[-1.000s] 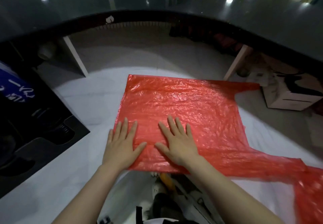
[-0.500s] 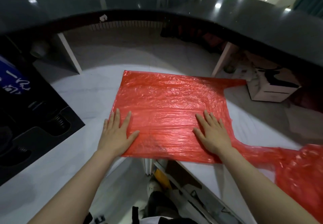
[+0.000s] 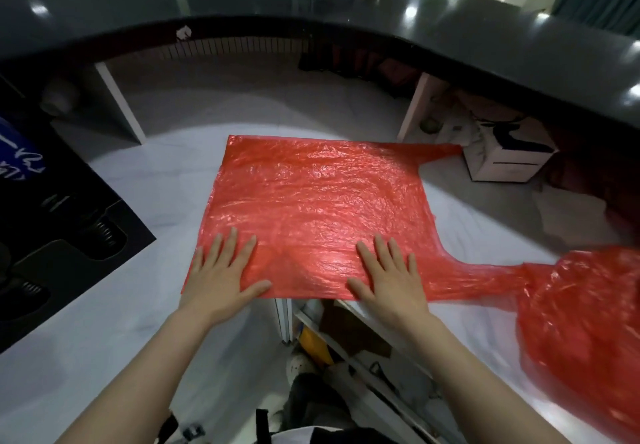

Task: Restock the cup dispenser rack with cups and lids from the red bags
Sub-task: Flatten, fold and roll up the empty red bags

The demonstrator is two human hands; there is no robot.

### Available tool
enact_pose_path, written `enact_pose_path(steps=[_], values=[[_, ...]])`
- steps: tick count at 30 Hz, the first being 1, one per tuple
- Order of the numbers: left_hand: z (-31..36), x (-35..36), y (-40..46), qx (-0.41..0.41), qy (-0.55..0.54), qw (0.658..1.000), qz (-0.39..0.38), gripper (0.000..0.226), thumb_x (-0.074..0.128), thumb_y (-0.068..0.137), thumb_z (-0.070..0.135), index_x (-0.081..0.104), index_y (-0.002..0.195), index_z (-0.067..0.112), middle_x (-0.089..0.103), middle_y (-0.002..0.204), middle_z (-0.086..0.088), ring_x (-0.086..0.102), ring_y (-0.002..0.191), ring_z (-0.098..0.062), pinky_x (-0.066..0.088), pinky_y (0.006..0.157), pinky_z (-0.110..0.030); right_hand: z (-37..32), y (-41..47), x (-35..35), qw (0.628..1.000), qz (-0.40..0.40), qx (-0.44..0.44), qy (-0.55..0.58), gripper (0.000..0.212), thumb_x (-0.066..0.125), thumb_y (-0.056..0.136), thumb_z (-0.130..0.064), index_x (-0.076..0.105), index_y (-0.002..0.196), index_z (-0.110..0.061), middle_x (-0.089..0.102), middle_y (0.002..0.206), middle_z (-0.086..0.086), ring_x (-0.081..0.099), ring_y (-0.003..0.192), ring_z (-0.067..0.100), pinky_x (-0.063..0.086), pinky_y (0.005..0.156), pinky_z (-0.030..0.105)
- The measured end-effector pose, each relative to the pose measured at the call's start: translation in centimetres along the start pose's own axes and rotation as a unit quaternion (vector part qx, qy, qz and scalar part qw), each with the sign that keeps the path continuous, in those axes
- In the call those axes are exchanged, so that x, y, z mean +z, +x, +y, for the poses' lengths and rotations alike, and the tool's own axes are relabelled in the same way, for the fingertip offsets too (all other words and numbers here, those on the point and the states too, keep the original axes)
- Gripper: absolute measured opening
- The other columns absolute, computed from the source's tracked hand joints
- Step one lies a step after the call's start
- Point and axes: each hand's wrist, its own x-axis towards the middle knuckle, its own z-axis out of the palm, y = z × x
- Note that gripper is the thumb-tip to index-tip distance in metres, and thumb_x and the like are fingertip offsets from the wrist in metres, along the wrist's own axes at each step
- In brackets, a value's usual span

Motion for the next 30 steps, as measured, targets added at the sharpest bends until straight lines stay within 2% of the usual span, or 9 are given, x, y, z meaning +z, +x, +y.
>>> enact_pose_path(steps=[4,9,15,17,20,22,25,28,30], values=[[-0.8,-0.8,-0.1,0.005,-0.004,0.999,-0.032,0.100,0.005,0.063,0.090,-0.031,0.139,0.037,-0.030,0.154,-0.003,-0.025,0.143,-0.024,-0.012,0.117,-0.045,4.9,-1.6,-0.9,0.999,0.020,0.047,0.013,0.070,0.006,0.083,-0.078,-0.016,0.144,-0.050,-0.019,0.157,-0.010,-0.022,0.144,0.012,-0.011,0.117,0.045],[-0.8,-1.4,-0.3,0.011,-0.009,0.998,-0.057,0.109,0.010,0.057,0.093,-0.035,0.137,0.034,-0.033,0.151,-0.005,-0.027,0.142,-0.025,-0.012,0.116,-0.044,9.8,-3.3,-1.3,0.995,0.019,0.093,0.009,0.066,0.002,0.084,-0.073,-0.017,0.143,-0.050,-0.014,0.158,-0.010,-0.015,0.145,0.013,-0.008,0.117,0.046],[-0.9,-1.7,-0.3,0.008,-0.016,0.998,-0.064,0.115,0.017,0.055,0.095,-0.036,0.136,0.033,-0.035,0.151,-0.007,-0.029,0.141,-0.024,-0.013,0.116,-0.045,12.0,-3.2,-1.5,0.988,0.026,0.151,0.005,0.068,0.008,0.089,-0.069,-0.001,0.151,-0.042,-0.008,0.161,-0.006,-0.009,0.148,0.018,-0.007,0.117,0.047],[-1.1,-1.7,-0.3,0.012,-0.013,0.997,-0.069,0.120,0.025,0.054,0.096,-0.037,0.136,0.033,-0.037,0.149,-0.007,-0.030,0.140,-0.025,-0.014,0.115,-0.045,12.1,-3.5,-1.5,0.983,0.026,0.183,0.010,0.068,0.009,0.090,-0.067,0.002,0.152,-0.038,-0.005,0.162,-0.001,-0.007,0.148,0.022,-0.002,0.119,0.048],[-1.6,-1.4,-0.5,0.016,-0.023,0.997,-0.066,0.131,0.053,0.058,0.088,-0.038,0.135,0.035,-0.040,0.145,-0.003,-0.030,0.140,-0.024,-0.015,0.114,-0.044,11.1,-4.0,-1.9,0.977,0.042,0.204,0.035,0.069,0.015,0.092,-0.065,0.005,0.153,-0.033,-0.001,0.162,0.005,-0.005,0.148,0.025,0.001,0.119,0.051],[-1.7,-0.9,-1.0,0.012,-0.032,0.999,-0.031,0.128,0.059,0.062,0.079,-0.035,0.137,0.035,-0.033,0.151,-0.004,-0.024,0.143,-0.025,-0.013,0.115,-0.044,9.9,-4.7,-2.0,0.982,0.070,0.173,0.034,0.073,0.020,0.090,-0.068,0.003,0.153,-0.034,-0.005,0.162,0.002,-0.010,0.148,0.022,-0.006,0.117,0.052],[-1.6,-0.2,-1.5,0.014,-0.030,0.999,0.027,0.114,0.055,0.073,0.072,-0.030,0.140,0.034,-0.022,0.157,-0.006,-0.015,0.146,-0.026,-0.009,0.117,-0.043,6.6,-6.1,-1.6,0.995,0.076,0.057,-0.001,0.082,0.020,0.081,-0.080,-0.012,0.148,-0.045,-0.023,0.157,-0.012,-0.023,0.144,0.012,-0.020,0.114,0.047],[-1.7,0.2,-1.8,0.023,-0.040,0.998,0.052,0.105,0.054,0.079,0.067,-0.025,0.142,0.035,-0.020,0.156,-0.003,-0.010,0.147,-0.025,-0.009,0.117,-0.042,3.2,-5.6,-0.8,0.997,0.042,-0.031,-0.056,0.085,0.010,0.077,-0.086,-0.013,0.148,-0.045,-0.022,0.157,-0.013,-0.024,0.143,0.010,-0.019,0.114,0.050],[-1.7,0.1,-2.3,0.034,-0.067,0.994,0.084,0.096,0.058,0.082,0.059,-0.009,0.148,0.035,-0.008,0.156,0.002,0.000,0.147,-0.023,-0.006,0.117,-0.042,1.8,-4.6,-0.9,0.998,0.035,-0.040,-0.046,0.085,0.008,0.077,-0.087,-0.010,0.148,-0.043,-0.018,0.157,-0.013,-0.024,0.143,0.011,-0.019,0.113,0.051]])
